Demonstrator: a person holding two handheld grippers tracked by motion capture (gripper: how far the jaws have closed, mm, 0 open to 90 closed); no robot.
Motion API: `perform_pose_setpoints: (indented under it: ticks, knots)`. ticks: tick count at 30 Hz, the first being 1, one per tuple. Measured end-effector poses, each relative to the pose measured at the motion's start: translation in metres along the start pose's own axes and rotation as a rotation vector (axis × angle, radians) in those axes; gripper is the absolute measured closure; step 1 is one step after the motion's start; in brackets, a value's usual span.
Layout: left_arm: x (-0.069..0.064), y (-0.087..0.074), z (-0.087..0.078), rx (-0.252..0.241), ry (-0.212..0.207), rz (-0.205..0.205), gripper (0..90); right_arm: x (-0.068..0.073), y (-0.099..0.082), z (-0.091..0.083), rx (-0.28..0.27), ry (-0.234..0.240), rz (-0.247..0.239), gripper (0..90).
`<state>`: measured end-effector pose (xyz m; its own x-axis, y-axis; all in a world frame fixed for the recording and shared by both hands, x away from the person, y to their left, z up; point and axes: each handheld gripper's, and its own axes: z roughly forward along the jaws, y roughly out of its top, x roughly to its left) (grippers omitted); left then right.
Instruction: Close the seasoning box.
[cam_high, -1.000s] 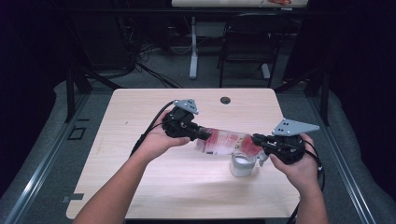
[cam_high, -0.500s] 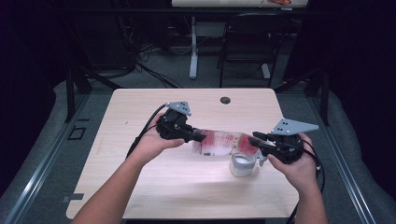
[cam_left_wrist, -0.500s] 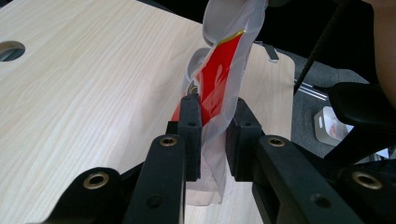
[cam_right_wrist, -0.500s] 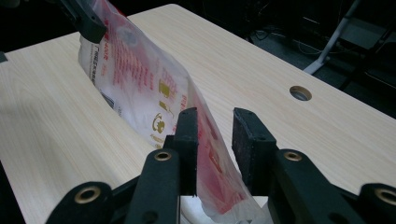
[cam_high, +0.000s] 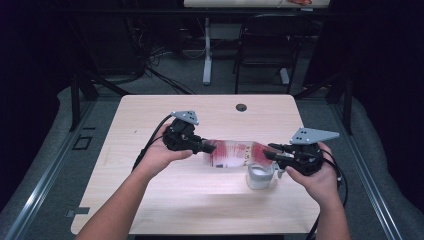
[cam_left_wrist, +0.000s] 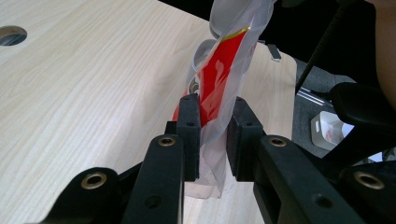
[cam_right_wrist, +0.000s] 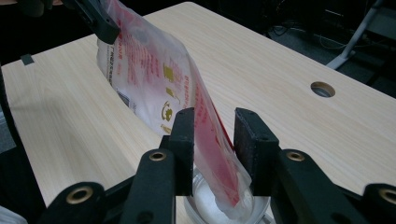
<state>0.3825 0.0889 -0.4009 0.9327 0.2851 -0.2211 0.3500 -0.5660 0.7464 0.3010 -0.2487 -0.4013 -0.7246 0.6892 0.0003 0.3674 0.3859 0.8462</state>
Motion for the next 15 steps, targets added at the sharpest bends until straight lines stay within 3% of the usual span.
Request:
perform_pose_setpoints:
  ticks: [1,3,4,9,10,11,15]
  knots:
    - [-0.0006,0.0004,0.0000,0.009,0.018,0.002,77.5,-0.0004,-0.0004,0.0001,-0.001,0.006,0.001,69.2]
    - [0.0005,-0.0001,0.0016,0.003,-0.001,0.001,77.5,-0.0010,-0.0009,-0.0005,0.001,0.014,-0.002,69.2]
    - [-0.0002,0.0001,0.0019,0.013,0.019,0.002,77.4,-0.0014,-0.0014,-0.0006,0.000,0.017,0.001,69.6]
    - [0.0008,-0.0001,0.0041,0.010,0.001,0.002,77.4,-0.0039,-0.0034,-0.0017,0.019,0.023,-0.002,72.8]
    - [0.0001,0.0003,0.0041,0.020,0.020,0.006,77.4,-0.0042,-0.0037,-0.0018,0.023,0.023,-0.003,73.3]
    - [0.0008,0.0000,0.0047,0.014,0.002,0.006,77.4,-0.0044,-0.0041,-0.0018,0.024,0.025,0.000,73.6]
    - [0.0013,-0.0004,0.0046,0.017,0.009,0.005,77.3,-0.0059,-0.0055,-0.0017,0.035,0.030,0.000,73.4]
